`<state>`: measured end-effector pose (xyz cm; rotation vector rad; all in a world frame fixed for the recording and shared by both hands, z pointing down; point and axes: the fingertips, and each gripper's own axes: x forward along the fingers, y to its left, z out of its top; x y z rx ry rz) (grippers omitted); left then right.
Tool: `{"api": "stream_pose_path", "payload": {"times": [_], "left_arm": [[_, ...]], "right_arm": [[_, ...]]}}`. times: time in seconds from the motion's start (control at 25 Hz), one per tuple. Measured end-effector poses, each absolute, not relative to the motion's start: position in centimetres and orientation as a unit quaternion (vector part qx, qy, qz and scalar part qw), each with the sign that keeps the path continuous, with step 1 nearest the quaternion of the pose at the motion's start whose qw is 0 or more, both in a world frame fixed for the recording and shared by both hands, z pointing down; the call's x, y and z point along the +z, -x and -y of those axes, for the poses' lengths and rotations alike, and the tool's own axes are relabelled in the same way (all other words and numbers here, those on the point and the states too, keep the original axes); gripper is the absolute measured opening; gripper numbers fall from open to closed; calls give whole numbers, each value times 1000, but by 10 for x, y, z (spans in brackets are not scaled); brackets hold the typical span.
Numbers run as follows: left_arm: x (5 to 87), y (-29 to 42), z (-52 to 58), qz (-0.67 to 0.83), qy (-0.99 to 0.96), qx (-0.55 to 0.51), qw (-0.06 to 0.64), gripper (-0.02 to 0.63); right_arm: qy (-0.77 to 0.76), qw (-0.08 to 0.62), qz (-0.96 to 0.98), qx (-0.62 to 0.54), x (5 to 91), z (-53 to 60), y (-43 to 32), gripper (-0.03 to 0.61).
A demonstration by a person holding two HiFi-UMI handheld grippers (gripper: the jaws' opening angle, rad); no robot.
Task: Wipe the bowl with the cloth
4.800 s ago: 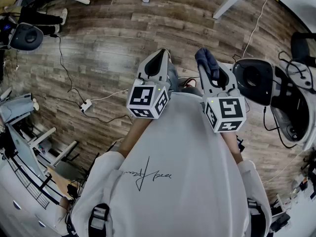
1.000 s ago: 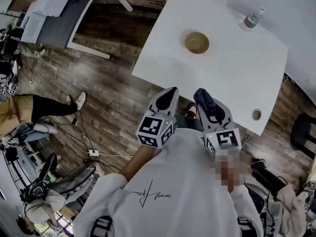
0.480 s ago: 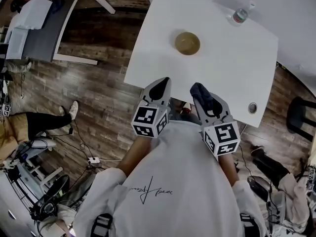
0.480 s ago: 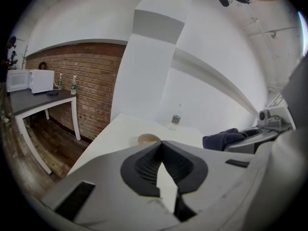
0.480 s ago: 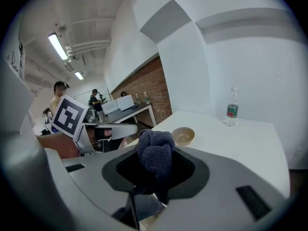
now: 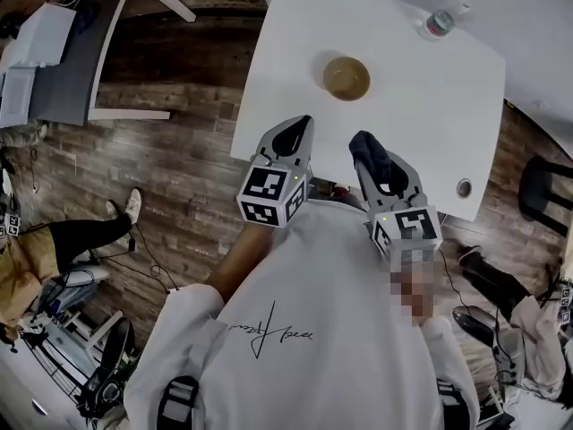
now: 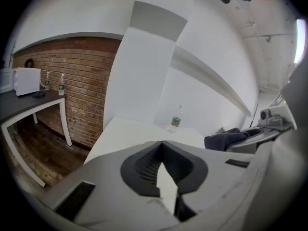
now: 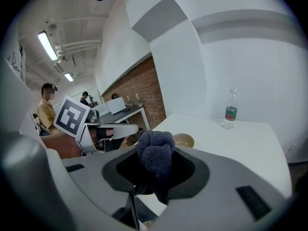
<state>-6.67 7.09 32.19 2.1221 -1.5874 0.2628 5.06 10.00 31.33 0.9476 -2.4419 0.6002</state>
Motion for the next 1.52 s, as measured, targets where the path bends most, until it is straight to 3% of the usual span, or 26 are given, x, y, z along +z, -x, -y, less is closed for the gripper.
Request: {"api": "stream_pose_path", "payload": {"times": [0.68, 1.12, 1.52], "left_arm": [[342, 109, -15, 512, -812, 116, 255, -15], [366, 99, 7, 501, -818, 141, 247, 18], [396, 94, 9, 508, -799, 150, 284, 21]], "right_arm": [[-410, 257, 851, 203, 318, -58, -6, 120], [-422, 278, 839, 204, 336, -40, -15, 120], [-402, 277, 845, 219, 356, -19, -14, 120]]}}
